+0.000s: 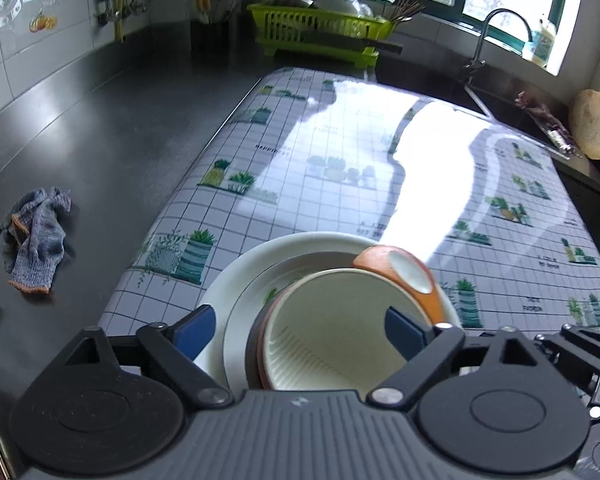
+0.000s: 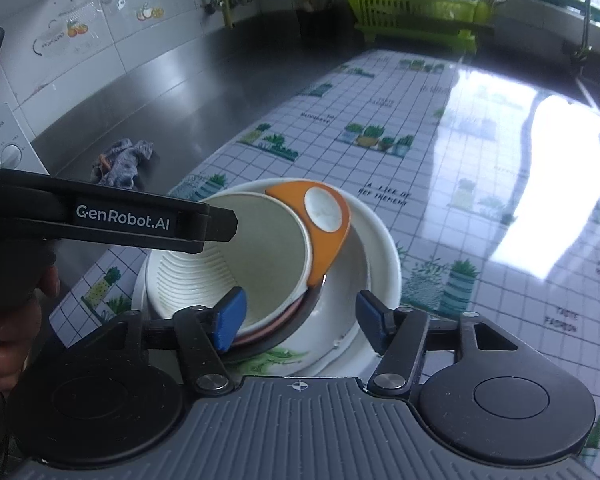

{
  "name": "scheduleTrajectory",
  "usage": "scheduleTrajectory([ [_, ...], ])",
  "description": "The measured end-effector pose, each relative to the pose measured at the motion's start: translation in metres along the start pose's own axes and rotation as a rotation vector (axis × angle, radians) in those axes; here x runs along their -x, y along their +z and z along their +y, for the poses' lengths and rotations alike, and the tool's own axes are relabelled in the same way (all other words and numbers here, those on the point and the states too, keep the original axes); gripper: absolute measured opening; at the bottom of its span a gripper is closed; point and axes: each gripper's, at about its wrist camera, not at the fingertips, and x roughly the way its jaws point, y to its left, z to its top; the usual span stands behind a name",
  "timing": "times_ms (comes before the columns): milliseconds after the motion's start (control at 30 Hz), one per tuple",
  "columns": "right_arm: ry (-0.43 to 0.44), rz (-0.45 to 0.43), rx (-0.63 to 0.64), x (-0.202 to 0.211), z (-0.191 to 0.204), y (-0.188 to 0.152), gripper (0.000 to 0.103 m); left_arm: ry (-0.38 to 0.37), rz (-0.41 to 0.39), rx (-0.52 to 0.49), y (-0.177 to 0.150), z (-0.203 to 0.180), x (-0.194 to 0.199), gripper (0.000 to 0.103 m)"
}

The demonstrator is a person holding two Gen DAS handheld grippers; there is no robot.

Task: Organize plates and bowls
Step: 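Open the left gripper and withdraw from the nested bowls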

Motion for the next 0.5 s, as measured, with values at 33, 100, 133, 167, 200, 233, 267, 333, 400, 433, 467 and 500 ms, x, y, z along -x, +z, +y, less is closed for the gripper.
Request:
scheduleTrajectory([
  [33,-0.005,-0.007,0.003,0.004,0.000,-0.001,0.069,-0.005,-0.006,-0.001,-0.001,-0.001,0.003,0.098],
  [100,-0.014,-0.026,0.005,0.011,0.001,-0.003,0.072,-0.014,-0.023,-0.005,-0.002,-0.003,0.010,0.101],
  [133,-0.018,-0.035,0.006,0.015,0.002,-0.005,0.075,-0.013,-0.029,-0.006,-0.003,-0.004,0.013,0.102],
  [167,-0.024,-0.042,0.006,0.018,0.002,-0.006,0.077,-0.013,-0.037,-0.008,-0.004,-0.006,0.016,0.103],
  [200,-0.029,-0.048,0.006,0.022,0.003,-0.008,0.078,-0.014,-0.046,-0.012,-0.005,-0.007,0.020,0.103],
  [233,-0.031,-0.054,0.008,0.025,0.004,-0.010,0.080,-0.016,-0.052,-0.011,-0.007,-0.007,0.023,0.103],
  [267,-0.036,-0.060,0.011,0.028,0.004,-0.012,0.081,-0.019,-0.055,-0.011,-0.008,-0.008,0.025,0.103],
  [333,-0.053,-0.070,0.020,0.033,0.006,-0.016,0.083,-0.019,-0.060,-0.014,-0.011,-0.009,0.030,0.103],
  [400,-0.064,-0.075,0.022,0.038,0.008,-0.021,0.084,-0.016,-0.070,-0.027,-0.016,-0.011,0.034,0.103],
  [433,-0.067,-0.075,0.020,0.040,0.008,-0.023,0.086,-0.014,-0.073,-0.033,-0.017,-0.012,0.036,0.103],
  [467,-0.067,-0.075,0.018,0.042,0.009,-0.024,0.087,-0.014,-0.080,-0.041,-0.021,-0.013,0.040,0.103],
  [500,-0.069,-0.079,0.014,0.045,0.009,-0.026,0.087,-0.016,-0.084,-0.044,-0.023,-0.014,0.042,0.103],
])
